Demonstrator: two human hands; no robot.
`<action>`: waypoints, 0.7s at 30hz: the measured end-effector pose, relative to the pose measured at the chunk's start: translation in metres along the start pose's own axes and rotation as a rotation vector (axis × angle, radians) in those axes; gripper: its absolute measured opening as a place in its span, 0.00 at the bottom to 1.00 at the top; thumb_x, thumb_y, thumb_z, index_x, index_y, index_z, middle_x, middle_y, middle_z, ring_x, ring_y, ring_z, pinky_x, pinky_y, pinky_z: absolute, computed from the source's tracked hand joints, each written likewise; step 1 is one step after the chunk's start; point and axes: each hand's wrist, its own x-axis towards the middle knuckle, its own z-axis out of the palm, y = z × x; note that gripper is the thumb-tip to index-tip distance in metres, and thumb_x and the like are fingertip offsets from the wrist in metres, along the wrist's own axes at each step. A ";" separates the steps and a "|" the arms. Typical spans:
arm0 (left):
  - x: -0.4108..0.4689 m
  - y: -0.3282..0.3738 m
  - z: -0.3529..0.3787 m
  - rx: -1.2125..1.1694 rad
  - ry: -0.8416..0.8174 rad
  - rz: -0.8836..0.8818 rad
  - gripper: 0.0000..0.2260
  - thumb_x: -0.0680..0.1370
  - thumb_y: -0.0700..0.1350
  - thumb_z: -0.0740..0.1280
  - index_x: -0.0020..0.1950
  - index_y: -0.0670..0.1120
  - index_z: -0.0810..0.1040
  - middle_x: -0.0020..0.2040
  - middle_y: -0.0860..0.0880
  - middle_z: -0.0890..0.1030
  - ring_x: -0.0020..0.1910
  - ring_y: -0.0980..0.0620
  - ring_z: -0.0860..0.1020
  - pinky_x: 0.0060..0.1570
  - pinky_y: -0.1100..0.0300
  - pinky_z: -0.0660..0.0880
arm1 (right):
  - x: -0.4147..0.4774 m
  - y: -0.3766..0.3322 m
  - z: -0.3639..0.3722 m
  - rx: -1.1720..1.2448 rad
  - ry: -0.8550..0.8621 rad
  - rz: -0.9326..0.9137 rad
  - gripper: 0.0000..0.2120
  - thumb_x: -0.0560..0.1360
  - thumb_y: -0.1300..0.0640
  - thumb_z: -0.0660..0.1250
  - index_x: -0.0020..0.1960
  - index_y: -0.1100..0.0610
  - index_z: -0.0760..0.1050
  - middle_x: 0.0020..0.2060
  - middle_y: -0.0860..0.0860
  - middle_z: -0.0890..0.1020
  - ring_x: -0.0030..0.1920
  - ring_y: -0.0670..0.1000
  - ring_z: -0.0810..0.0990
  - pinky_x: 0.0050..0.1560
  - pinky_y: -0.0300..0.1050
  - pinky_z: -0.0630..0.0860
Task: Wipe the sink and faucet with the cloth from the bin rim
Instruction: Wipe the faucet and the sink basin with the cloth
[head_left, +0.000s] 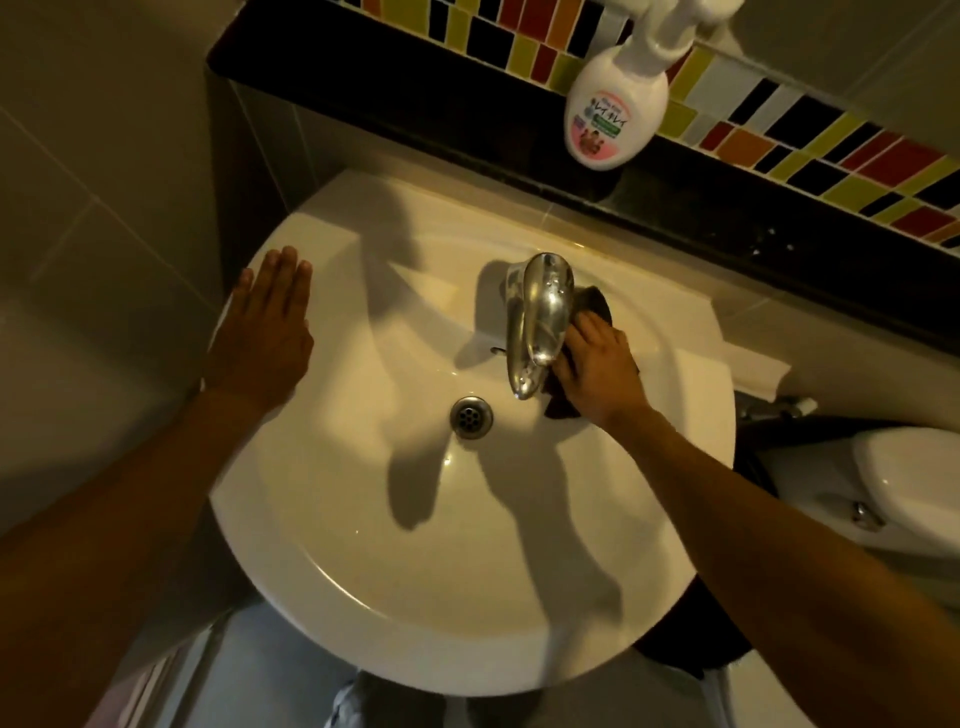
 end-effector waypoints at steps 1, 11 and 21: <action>0.000 0.000 0.000 -0.001 0.003 0.030 0.31 0.78 0.40 0.57 0.77 0.41 0.45 0.78 0.39 0.51 0.77 0.42 0.45 0.75 0.50 0.37 | -0.001 0.009 -0.003 -0.040 -0.018 -0.030 0.17 0.79 0.50 0.57 0.65 0.55 0.70 0.65 0.55 0.73 0.68 0.57 0.68 0.68 0.52 0.63; -0.003 0.004 -0.008 -0.031 0.008 0.063 0.30 0.77 0.37 0.59 0.77 0.40 0.52 0.78 0.40 0.56 0.77 0.44 0.50 0.74 0.56 0.36 | 0.008 -0.017 0.018 0.135 0.101 0.020 0.15 0.77 0.56 0.62 0.63 0.56 0.71 0.61 0.57 0.76 0.65 0.57 0.71 0.73 0.54 0.60; -0.003 0.003 -0.005 -0.054 0.042 0.037 0.28 0.78 0.38 0.57 0.77 0.42 0.53 0.78 0.42 0.56 0.77 0.46 0.50 0.73 0.59 0.33 | 0.019 -0.002 0.011 0.136 0.156 0.206 0.15 0.79 0.56 0.58 0.64 0.58 0.69 0.63 0.58 0.75 0.66 0.59 0.71 0.73 0.55 0.59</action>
